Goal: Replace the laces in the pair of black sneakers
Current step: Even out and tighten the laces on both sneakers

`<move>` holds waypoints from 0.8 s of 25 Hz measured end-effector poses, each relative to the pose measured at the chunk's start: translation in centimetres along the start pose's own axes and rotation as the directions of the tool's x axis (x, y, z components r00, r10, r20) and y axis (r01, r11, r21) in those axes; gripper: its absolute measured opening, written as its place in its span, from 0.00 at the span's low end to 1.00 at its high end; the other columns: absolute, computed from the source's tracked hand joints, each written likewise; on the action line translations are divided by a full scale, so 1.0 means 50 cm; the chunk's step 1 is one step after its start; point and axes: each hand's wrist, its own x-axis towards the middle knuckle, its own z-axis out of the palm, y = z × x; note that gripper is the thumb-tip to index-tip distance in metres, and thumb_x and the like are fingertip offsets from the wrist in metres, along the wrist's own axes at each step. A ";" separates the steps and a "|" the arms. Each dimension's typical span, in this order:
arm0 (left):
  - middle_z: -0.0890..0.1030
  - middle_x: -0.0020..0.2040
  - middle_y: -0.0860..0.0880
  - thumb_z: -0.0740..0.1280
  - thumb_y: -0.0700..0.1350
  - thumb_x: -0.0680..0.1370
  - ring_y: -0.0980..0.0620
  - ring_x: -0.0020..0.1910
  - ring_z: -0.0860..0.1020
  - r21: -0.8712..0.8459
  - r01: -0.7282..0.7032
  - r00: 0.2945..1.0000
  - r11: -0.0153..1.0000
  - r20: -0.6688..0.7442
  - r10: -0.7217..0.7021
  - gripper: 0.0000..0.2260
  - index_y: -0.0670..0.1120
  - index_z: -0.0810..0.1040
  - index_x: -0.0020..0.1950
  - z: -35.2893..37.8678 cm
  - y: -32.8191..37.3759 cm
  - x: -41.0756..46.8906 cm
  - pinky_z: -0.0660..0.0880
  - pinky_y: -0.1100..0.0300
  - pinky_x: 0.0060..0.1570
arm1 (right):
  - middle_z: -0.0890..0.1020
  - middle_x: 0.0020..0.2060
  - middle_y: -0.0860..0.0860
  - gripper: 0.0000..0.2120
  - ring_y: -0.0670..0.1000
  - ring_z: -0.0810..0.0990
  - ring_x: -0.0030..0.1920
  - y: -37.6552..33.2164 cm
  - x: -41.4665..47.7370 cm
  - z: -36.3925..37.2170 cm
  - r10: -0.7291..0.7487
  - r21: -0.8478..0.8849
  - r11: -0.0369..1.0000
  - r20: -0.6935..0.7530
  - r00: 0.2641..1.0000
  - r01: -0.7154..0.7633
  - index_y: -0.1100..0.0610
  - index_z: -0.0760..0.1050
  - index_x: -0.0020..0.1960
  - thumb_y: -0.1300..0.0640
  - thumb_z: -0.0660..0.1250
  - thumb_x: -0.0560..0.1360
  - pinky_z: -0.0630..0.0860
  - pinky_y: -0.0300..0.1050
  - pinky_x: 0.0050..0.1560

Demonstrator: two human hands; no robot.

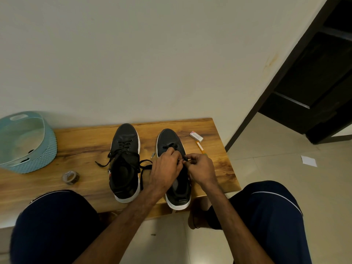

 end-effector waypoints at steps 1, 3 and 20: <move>0.74 0.56 0.51 0.61 0.52 0.82 0.55 0.48 0.76 0.009 0.006 1.000 1.000 -0.005 -0.006 0.10 0.49 0.76 0.58 0.000 0.001 0.001 0.73 0.61 0.44 | 0.86 0.44 0.48 0.13 0.47 0.84 0.41 -0.001 -0.001 -0.001 -0.023 -0.031 0.999 0.000 1.000 0.023 0.51 0.82 0.59 0.54 0.71 0.75 0.83 0.51 0.47; 0.74 0.56 0.51 0.61 0.52 0.82 0.55 0.49 0.77 0.021 0.019 1.000 1.000 -0.011 -0.019 0.10 0.49 0.76 0.59 0.001 0.003 0.004 0.74 0.61 0.46 | 0.87 0.45 0.49 0.13 0.46 0.84 0.43 -0.004 -0.004 -0.005 -0.072 -0.093 0.993 0.015 0.997 0.073 0.52 0.82 0.60 0.55 0.70 0.75 0.82 0.49 0.48; 0.79 0.46 0.57 0.73 0.44 0.75 0.58 0.46 0.78 -0.465 0.236 0.958 0.853 -0.035 -0.284 0.04 0.53 0.81 0.44 0.031 -0.047 0.003 0.79 0.52 0.47 | 0.83 0.38 0.50 0.04 0.48 0.82 0.36 0.009 0.009 0.032 -0.019 0.260 0.965 -0.043 0.999 0.030 0.54 0.82 0.42 0.61 0.74 0.73 0.83 0.50 0.40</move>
